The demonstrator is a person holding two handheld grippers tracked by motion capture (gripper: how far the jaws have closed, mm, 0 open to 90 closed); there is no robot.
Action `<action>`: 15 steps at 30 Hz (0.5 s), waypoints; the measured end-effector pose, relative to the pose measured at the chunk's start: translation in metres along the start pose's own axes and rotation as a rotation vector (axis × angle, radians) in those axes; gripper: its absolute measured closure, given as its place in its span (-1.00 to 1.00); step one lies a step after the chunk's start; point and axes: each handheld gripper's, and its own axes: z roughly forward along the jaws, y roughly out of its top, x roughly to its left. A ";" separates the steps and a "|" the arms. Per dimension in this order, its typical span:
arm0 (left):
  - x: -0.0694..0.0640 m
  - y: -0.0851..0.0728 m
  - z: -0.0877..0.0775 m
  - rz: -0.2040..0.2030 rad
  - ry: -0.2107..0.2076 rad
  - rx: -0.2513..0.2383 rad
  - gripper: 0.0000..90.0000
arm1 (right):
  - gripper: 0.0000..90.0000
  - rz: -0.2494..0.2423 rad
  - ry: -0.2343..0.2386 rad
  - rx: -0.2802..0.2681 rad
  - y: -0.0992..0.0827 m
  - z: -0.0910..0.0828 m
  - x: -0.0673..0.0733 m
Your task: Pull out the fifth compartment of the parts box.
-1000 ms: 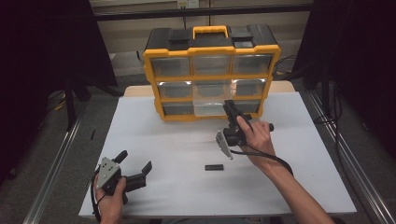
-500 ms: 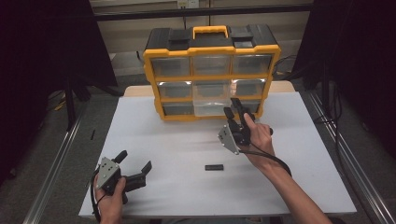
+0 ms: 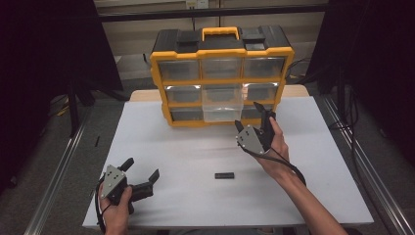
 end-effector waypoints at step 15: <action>0.000 0.001 0.000 0.010 0.000 0.000 -0.97 | -0.84 0.458 0.189 0.092 -0.015 -0.001 -0.012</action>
